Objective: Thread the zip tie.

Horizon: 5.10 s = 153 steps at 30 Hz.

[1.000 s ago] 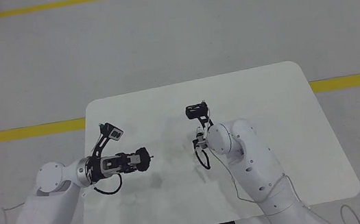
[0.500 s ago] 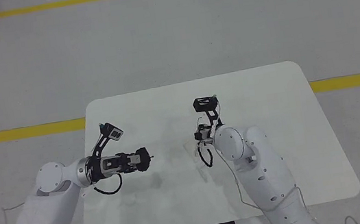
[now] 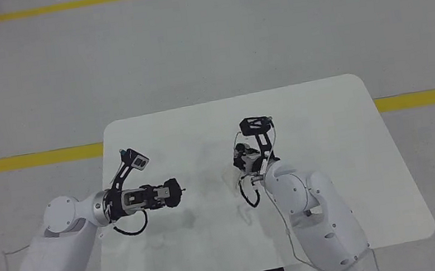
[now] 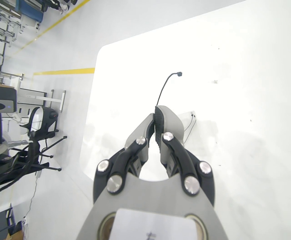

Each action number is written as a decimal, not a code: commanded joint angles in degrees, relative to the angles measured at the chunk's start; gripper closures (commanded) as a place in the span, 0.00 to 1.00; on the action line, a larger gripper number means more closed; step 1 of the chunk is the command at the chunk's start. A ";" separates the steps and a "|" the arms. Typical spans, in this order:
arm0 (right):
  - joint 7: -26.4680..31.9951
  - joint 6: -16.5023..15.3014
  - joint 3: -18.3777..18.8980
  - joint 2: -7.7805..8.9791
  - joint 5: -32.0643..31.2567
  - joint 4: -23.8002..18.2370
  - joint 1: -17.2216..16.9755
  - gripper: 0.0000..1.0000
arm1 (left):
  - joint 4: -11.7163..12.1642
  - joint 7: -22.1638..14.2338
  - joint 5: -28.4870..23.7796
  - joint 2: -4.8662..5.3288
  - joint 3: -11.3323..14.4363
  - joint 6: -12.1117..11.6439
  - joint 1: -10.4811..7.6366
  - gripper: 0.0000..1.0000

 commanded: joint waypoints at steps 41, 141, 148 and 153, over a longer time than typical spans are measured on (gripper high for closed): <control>-36.62 -4.50 -11.46 5.42 -0.94 -11.36 -15.73 1.00 | 0.00 0.00 0.00 0.00 0.00 0.00 0.00 1.00; -56.60 -3.12 -24.36 15.34 -3.52 -6.47 -9.02 1.00 | 0.00 0.00 0.00 0.00 0.00 0.00 0.00 1.00; -58.21 -2.13 -24.56 15.35 -3.03 -6.46 -8.76 1.00 | 0.00 0.00 0.00 0.00 0.00 0.00 0.00 1.00; -58.30 -2.32 -24.60 15.37 -2.81 -6.40 -8.74 1.00 | 0.00 0.00 0.00 0.00 0.00 0.00 0.00 1.00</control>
